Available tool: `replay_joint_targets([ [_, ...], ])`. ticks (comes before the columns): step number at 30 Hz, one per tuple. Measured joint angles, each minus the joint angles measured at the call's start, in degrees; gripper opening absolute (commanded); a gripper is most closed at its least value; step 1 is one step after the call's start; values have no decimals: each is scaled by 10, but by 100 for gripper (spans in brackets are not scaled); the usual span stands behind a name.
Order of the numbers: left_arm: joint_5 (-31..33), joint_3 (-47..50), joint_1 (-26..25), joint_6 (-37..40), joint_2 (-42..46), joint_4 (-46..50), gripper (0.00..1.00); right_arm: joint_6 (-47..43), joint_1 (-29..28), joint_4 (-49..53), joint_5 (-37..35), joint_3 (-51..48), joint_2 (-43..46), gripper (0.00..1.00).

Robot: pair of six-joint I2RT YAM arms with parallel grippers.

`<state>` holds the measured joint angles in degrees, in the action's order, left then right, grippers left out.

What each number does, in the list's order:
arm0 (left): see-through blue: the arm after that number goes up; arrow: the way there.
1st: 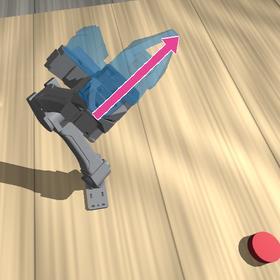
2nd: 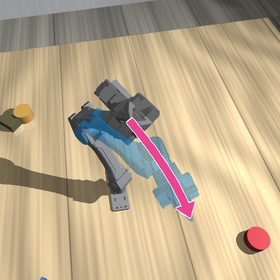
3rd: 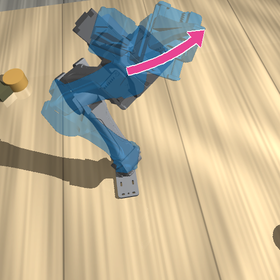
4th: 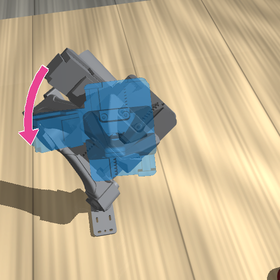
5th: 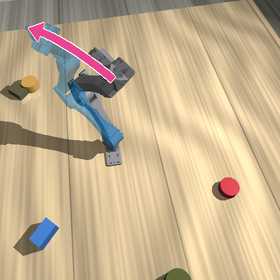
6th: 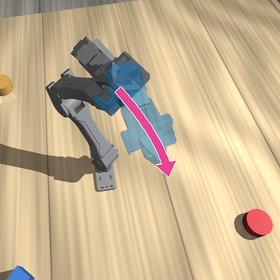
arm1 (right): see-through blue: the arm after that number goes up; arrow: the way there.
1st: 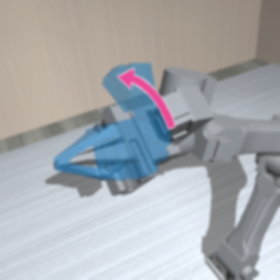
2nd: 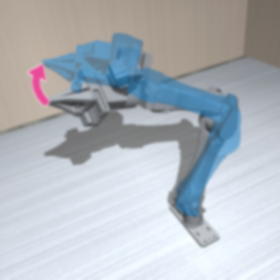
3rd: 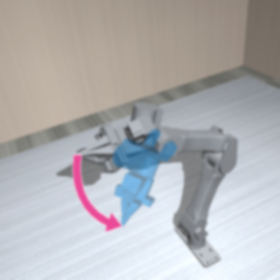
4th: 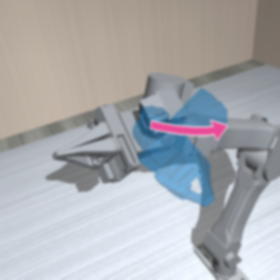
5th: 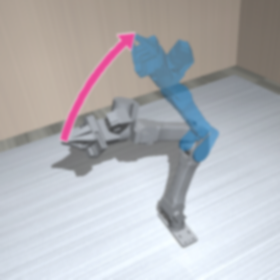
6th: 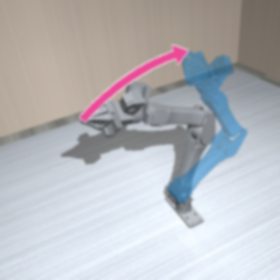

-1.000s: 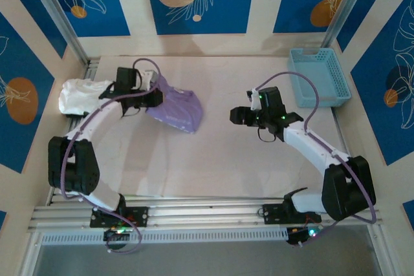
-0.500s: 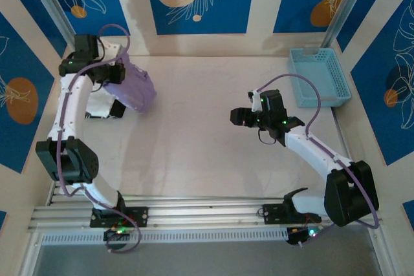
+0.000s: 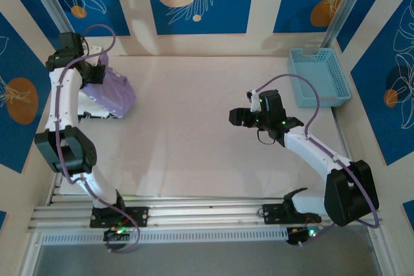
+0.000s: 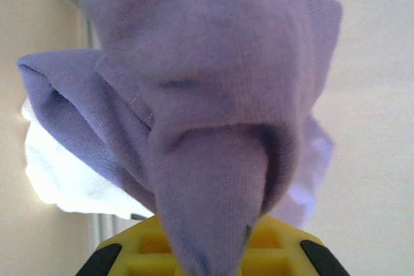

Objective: Fold the inside-out t-shirt

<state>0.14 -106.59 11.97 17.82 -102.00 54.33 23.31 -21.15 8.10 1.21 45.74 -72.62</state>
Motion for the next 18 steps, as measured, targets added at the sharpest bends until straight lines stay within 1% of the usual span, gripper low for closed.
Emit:
replay_joint_targets([
  [4,71,0,19,8,-33,-19,0,0,-1,-1,-1,0,-4,71],
  [10,178,-1,52,14,-81,-78,0,-5,-3,-1,-13,0,-21,71],
  [13,223,-4,73,17,-118,-111,14,-7,-3,0,-21,0,-27,71],
  [15,243,-19,88,16,-153,-122,33,-9,-3,1,-27,0,-33,71],
  [16,249,-29,93,12,-170,-124,39,-9,-3,1,-30,0,-37,71],
  [18,255,-47,98,-1,-202,-131,54,-9,-3,6,-35,1,-45,71],
])
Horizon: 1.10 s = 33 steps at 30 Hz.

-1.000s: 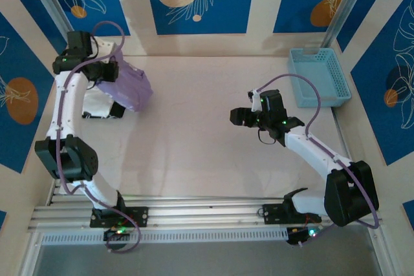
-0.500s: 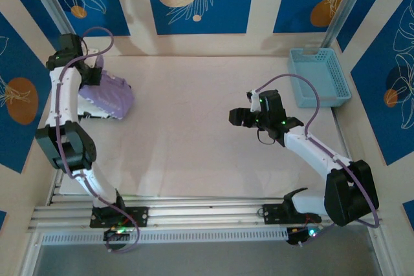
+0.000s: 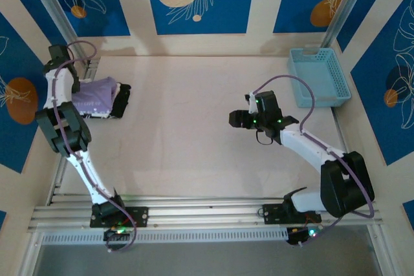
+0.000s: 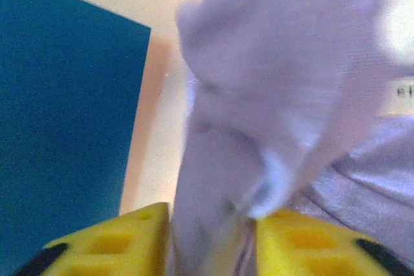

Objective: Fold the inside-out t-shirt

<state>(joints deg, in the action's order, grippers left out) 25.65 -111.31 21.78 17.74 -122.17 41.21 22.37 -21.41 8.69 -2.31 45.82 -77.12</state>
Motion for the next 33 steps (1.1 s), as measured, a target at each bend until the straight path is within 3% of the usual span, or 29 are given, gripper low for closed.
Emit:
replay_joint_targets([
  [2,1,-10,3,-13,-18,-2,66,-2,0,8,-6,2,-6,71],
  [6,-12,-13,1,-51,-21,-1,79,-4,0,19,-17,11,-8,71],
  [10,-58,-4,1,-108,4,-4,83,-4,-3,25,-26,22,-7,72],
  [17,-196,179,-11,-223,192,-84,83,-3,-14,31,-35,30,6,72],
  [19,-221,199,-23,-242,208,-104,82,-3,-19,31,-35,30,10,72],
  [22,-249,202,-49,-261,183,-130,81,-3,-26,36,-35,31,11,72],
  [27,-297,179,-94,-276,65,-141,79,-3,-30,43,-36,32,16,72],
  [33,-303,133,-134,-277,-10,-123,80,-3,-30,52,-44,32,26,73],
])
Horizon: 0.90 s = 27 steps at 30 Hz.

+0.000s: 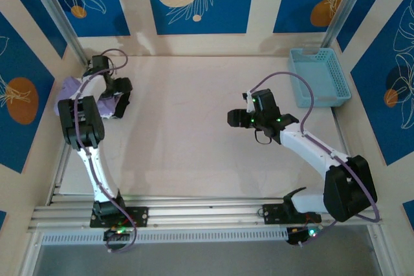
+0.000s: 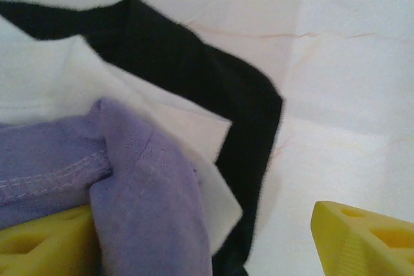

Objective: Fold the inside-out t-shirt

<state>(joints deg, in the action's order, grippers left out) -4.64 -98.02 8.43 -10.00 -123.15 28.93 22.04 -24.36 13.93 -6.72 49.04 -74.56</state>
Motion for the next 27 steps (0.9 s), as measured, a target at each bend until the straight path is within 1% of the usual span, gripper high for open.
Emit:
replay_joint_targets([
  [5,-16,-16,-10,0,21,2,85,-11,3,28,-27,8,3,76],
  [7,-15,-9,-11,0,43,2,86,-20,5,39,-45,16,4,82],
  [8,-15,4,-12,-1,63,-1,86,-25,6,43,-55,19,5,88],
  [10,-15,44,-12,-5,113,-14,87,-36,10,51,-74,24,9,94],
  [12,-18,113,-12,-16,190,-42,89,-45,16,59,-97,27,17,100],
  [17,-20,339,-14,-57,411,-148,97,-57,34,75,-152,31,49,99],
  [20,-5,465,-17,-78,518,-203,100,-59,45,71,-189,27,81,99],
  [24,47,613,-32,-96,630,-252,100,-64,54,36,-247,-18,130,99],
  [27,116,700,-55,-96,690,-279,100,-87,60,-37,-283,-101,156,99],
])
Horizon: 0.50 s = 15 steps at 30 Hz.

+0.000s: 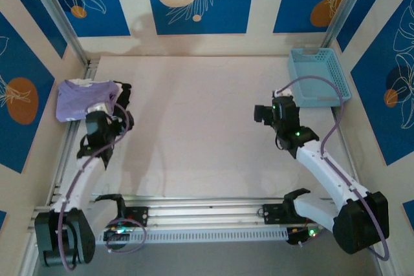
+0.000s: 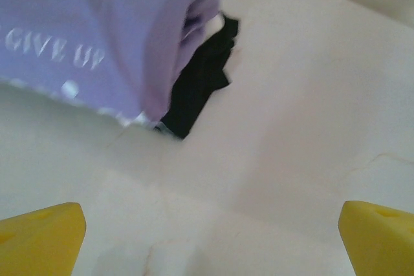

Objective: Fold the inside-out t-shirt

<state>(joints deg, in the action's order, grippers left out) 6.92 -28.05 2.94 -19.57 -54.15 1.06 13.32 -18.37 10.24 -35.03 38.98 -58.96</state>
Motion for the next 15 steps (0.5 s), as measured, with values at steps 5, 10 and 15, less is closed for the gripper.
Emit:
replay_joint_targets([
  [5,98,68,-15,35,-14,-88,100,-44,30,-140,-7,-163,9,99],
  [10,113,108,-19,89,-127,-229,100,-65,74,-249,16,-203,-38,99],
  [15,80,108,-24,126,-220,-373,100,-75,100,-359,56,-202,-103,99],
])
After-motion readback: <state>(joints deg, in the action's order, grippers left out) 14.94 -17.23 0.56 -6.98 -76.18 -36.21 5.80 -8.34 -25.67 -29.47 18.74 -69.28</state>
